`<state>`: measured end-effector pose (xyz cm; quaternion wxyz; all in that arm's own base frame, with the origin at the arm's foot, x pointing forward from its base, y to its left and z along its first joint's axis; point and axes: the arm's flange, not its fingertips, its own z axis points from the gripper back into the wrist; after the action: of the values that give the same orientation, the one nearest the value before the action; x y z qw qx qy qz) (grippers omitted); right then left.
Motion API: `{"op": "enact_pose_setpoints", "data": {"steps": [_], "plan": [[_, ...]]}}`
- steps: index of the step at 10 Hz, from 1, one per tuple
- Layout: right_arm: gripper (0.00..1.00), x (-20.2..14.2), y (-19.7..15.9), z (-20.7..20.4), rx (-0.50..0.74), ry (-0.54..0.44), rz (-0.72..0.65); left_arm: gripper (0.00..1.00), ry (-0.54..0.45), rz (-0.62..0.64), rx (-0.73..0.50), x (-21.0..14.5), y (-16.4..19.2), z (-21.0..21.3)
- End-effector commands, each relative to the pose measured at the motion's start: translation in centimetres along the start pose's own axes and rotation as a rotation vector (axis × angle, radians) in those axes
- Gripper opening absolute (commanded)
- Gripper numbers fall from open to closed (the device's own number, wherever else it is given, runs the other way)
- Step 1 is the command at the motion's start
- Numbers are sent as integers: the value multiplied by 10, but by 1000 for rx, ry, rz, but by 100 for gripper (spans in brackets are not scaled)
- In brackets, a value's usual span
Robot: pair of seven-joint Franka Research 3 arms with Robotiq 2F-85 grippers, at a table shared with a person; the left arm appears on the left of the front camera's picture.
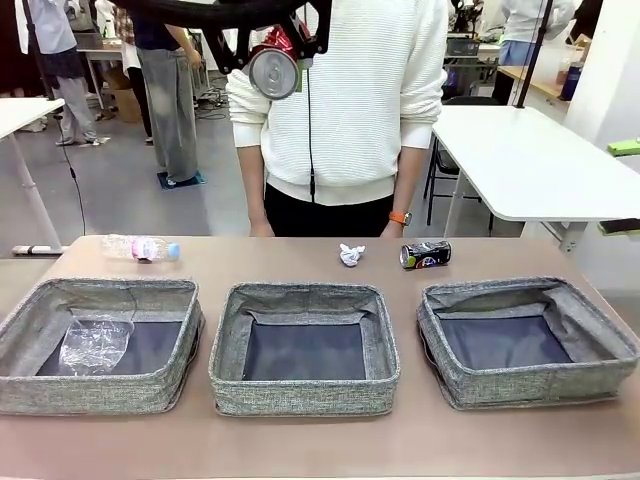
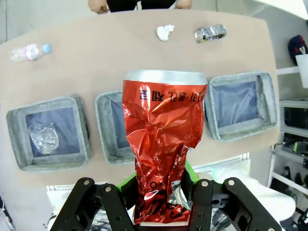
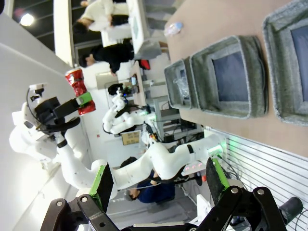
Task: Sort the waste into the appropriate baskets.
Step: Place the picked waste into the Fabric basket indicated by the person.
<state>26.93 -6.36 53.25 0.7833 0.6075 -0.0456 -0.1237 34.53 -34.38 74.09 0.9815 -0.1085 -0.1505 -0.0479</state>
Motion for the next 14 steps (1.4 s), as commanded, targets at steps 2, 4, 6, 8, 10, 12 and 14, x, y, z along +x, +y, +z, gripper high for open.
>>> {"op": "enact_pose_setpoints", "data": {"steps": [2,4,6,8,10,12,14], "plan": [[100,1,2,1,17,-2,25,26,-3,-5,9,-1,1,2],[100,1,2,1,17,-2,25,26,-3,-5,9,-1,1,2],[100,1,2,1,17,-2,25,26,-3,-5,9,-1,1,2],[100,1,2,1,17,-2,25,26,-3,-5,9,-1,1,2],[100,1,2,1,17,-2,25,26,-3,-5,9,-1,1,2],[100,1,2,1,17,-2,25,26,-3,-5,9,-1,1,2],[100,1,2,1,17,-2,25,26,-3,-5,9,-1,1,2]]}}
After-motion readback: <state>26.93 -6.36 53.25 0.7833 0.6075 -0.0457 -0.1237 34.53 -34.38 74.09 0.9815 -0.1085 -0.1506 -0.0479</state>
